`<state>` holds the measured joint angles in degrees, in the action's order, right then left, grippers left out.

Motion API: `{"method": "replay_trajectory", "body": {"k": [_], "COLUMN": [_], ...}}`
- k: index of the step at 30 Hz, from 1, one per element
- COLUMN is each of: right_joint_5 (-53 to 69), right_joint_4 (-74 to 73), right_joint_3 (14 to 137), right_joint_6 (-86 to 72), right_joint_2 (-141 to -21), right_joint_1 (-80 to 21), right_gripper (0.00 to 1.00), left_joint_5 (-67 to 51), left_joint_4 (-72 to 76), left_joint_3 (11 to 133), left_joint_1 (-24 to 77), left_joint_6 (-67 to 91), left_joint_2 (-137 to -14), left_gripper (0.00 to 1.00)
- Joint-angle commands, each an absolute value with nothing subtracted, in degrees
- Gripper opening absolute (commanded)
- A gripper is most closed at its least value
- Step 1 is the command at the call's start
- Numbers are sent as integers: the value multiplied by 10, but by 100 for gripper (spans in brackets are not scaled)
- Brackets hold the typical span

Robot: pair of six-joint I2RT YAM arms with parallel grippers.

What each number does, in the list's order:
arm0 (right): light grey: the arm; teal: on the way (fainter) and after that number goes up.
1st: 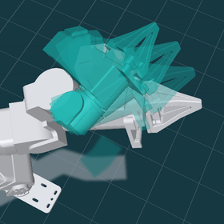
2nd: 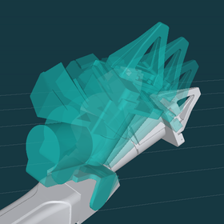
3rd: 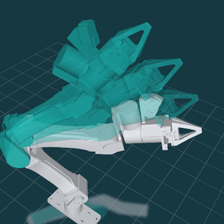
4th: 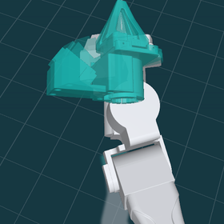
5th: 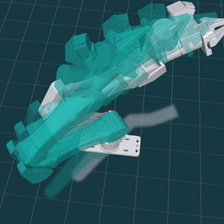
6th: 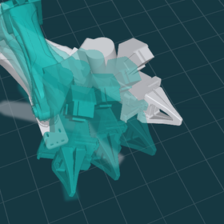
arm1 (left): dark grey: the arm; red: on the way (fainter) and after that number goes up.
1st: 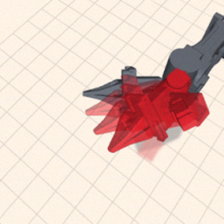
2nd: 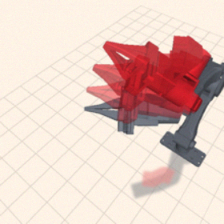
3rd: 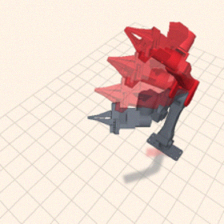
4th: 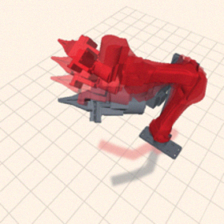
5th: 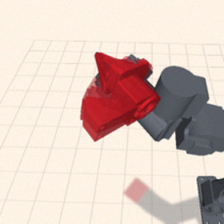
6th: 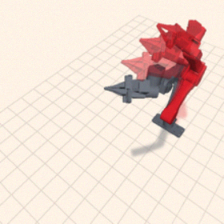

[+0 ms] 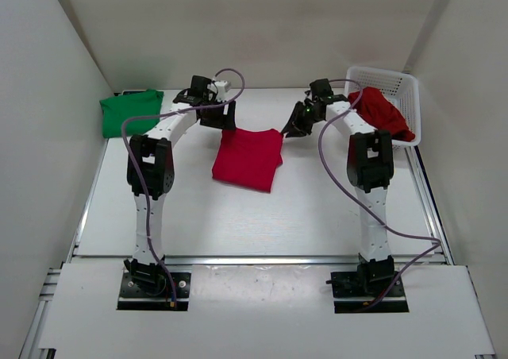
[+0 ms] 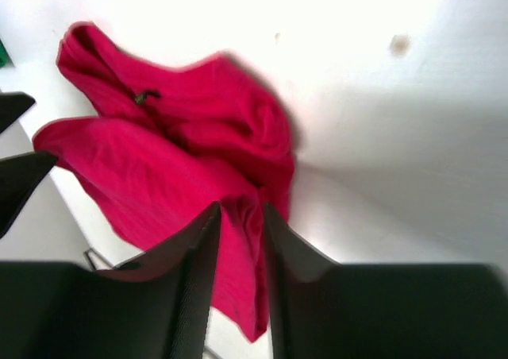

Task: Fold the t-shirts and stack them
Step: Fold the long partially folded tshirt into a neat square, then put the neatly folded tshirt into the corner of the board with the left arm

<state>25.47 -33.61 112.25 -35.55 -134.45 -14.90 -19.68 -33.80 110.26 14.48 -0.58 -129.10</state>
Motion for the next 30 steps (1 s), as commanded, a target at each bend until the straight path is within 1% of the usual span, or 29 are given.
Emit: {"method": "replay_trajectory", "body": {"k": [1, 2, 3, 5, 6, 8, 11, 13, 14, 15, 17, 18, 22, 26, 30], "right_joint_5": [244, 237, 229, 210, 194, 174, 164, 167, 170, 172, 175, 180, 213, 239, 247], "right_joint_4": [-367, -382, -410, -455, -482, -508, -491, -468, -452, -436, -399, -376, -338, -335, -336], "right_joint_3": [1199, 1236, 1254, 1308, 1314, 1296, 1215, 1167, 1136, 1106, 1059, 1038, 968, 955, 982], "right_joint_6": [-326, -313, -309, -285, -280, -265, -254, -265, -276, -282, -300, -307, -330, -334, -334], "right_joint_2": [-1366, -1378, -1382, -1391, -1391, -1369, -1312, -1287, -1266, -1253, -1228, -1217, -1196, -1221, -1256], "right_joint_1": [-133, -136, -135, -141, -148, -157, -180, -191, -190, -192, -193, -190, -185, -185, -195], "right_gripper": [35, 36, 36, 36, 36, 37, 41, 50, 59, 61, 62, 61, 62, 62, 61], "left_joint_5": [-135, -129, -116, -103, -103, -112, -127, -152, -165, -169, -181, -185, -195, -187, -200], "left_joint_4": [-330, -331, -332, -332, -331, -324, -306, -303, -304, -306, -308, -308, -310, -343, -362], "left_joint_3": [1122, 1122, 1116, 1105, 1087, 1053, 989, 941, 933, 918, 896, 892, 870, 898, 930], "left_joint_1": [144, 143, 142, 140, 137, 135, 138, 142, 142, 142, 141, 140, 144, 145, 144], "left_joint_6": [-5, -6, -4, 7, 11, 9, 10, 12, 19, 18, 35, 36, 34, 32, 36], "left_joint_2": [-1272, -1267, -1262, -1237, -1228, -1189, -1136, -1109, -1101, -1099, -1094, -1092, -1099, -1147, -1195], "left_gripper": [87, 90, 97, 98, 98, 99, 99, 99, 99, 99, 99, 99, 98, 98, 98]}}
